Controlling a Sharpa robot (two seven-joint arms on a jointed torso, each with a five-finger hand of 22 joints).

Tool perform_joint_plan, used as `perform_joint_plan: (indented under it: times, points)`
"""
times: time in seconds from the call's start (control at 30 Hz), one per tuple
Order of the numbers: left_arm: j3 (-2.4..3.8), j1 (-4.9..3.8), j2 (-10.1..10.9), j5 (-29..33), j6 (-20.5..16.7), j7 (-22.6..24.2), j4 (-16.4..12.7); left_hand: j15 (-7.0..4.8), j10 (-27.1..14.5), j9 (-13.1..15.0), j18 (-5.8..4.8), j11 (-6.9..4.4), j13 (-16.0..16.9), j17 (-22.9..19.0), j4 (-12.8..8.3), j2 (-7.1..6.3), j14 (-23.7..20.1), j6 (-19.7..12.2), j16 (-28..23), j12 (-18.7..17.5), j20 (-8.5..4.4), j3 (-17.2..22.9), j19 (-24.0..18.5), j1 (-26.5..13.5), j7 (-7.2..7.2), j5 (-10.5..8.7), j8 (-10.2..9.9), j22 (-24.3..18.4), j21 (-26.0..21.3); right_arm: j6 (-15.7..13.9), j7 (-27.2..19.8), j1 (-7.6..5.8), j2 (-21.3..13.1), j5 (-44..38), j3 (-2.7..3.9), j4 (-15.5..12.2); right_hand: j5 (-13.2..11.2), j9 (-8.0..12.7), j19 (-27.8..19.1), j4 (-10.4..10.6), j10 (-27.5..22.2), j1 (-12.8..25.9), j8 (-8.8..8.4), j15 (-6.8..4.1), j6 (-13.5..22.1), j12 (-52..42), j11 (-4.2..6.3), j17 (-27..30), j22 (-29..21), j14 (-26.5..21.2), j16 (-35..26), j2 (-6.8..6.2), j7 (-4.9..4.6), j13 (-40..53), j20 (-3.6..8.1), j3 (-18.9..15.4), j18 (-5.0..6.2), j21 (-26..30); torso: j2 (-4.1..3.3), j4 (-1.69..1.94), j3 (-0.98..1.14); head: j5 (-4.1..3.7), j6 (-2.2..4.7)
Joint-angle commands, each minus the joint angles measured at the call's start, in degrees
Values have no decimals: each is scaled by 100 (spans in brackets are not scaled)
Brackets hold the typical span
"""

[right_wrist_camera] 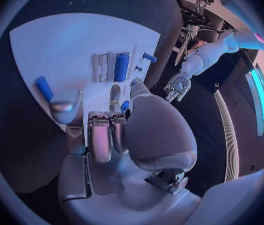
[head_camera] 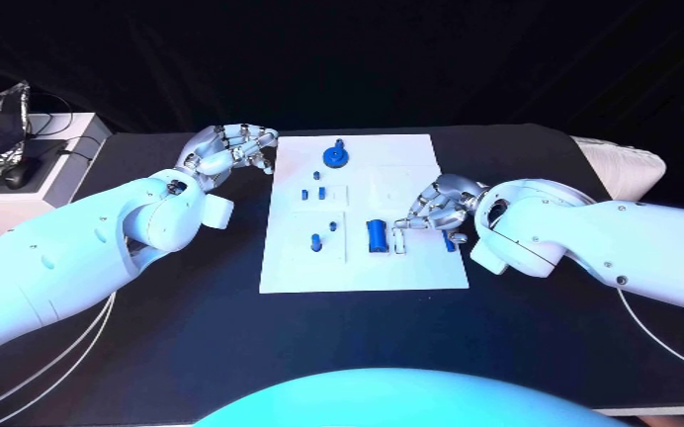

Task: Assemble the parts on the task board

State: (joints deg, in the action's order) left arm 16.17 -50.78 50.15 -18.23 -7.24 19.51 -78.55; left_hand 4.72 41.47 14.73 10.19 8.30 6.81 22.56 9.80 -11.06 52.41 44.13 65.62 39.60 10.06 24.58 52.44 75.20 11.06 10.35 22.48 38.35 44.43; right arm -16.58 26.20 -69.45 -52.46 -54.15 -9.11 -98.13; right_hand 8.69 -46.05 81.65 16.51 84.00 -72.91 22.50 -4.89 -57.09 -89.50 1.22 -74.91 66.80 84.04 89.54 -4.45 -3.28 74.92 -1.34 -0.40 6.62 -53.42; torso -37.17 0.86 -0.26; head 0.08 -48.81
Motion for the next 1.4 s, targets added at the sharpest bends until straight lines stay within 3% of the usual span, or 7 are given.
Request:
perform_joint_plan:
  times: [0.03,0.1,0.17,0.3,0.5,0.9,1.4]
  points:
    - [4,6,-19,-19,88,50,-11,-6,-46,-10,32,10,-7,-8,12,37,5,-38,36,-36,10,-38,46,22,15,-7,6,-9,-20,229,-127,-81,-103,36,8,119,39,92,9,10,560,-163,-155,74,124,25,-72,-1377,8,569,2,1,-53,1458,-56,67,-44,4,9,-4,-11,-16,24]
    - [4,7,-19,-19,86,63,-16,-6,-46,-10,32,10,-7,-8,12,37,5,-38,36,-36,10,-38,46,22,15,-7,6,-9,-20,464,-74,-152,-193,10,11,223,48,167,7,11,552,-170,-287,114,199,40,-120,-1373,12,568,0,9,-110,1449,-84,86,-46,16,9,0,-11,-38,42]
    - [4,8,-17,-16,78,78,-20,-6,-46,-11,32,10,-7,-8,13,38,5,-39,36,-35,11,-40,47,24,16,-8,6,-9,-21,804,43,-215,-294,-94,12,326,253,264,6,14,547,-197,-454,155,256,50,-169,-1362,20,565,-4,31,-166,1442,-117,135,-46,28,5,-1,-12,-71,65]
    - [4,9,-9,-12,70,88,-25,-6,-46,-11,32,10,-7,-8,13,38,5,-39,36,-35,11,-40,47,24,16,-8,6,-9,-21,1260,288,-271,-450,-283,12,399,315,306,8,17,555,-171,-506,166,187,36,-174,-1357,36,564,-5,82,-166,1451,-134,167,-45,20,-4,0,-7,-102,87]
    - [4,12,-5,-10,66,90,-24,-6,-46,-11,32,10,-7,-8,13,38,5,-39,36,-35,11,-40,47,24,16,-8,6,-9,-21,1567,634,-294,-625,-596,3,328,351,335,11,27,549,-58,-538,160,76,47,-164,-1354,50,563,-6,99,-151,1444,-139,162,-42,17,2,-7,-4,-167,107]
    - [4,19,-16,-9,83,84,-17,-6,-42,-16,32,10,-5,-9,23,43,4,-41,36,-27,11,-51,53,35,19,-8,6,-15,-28,1550,1087,-248,-597,-983,-53,258,376,352,26,32,560,161,-566,143,-42,28,-141,-1374,92,568,1,102,-123,1457,-132,125,-47,-21,-6,8,-6,-231,132]
    - [4,22,-7,-8,92,70,-13,-6,-41,-19,32,11,-4,-10,30,46,4,-42,37,-24,11,-56,56,36,21,-9,6,-17,-31,1484,1174,-23,-289,-1012,-75,344,359,348,28,33,561,305,-569,132,-103,26,-127,-1374,94,568,0,117,-104,1459,-124,96,-45,-8,-8,10,-8,-204,89]
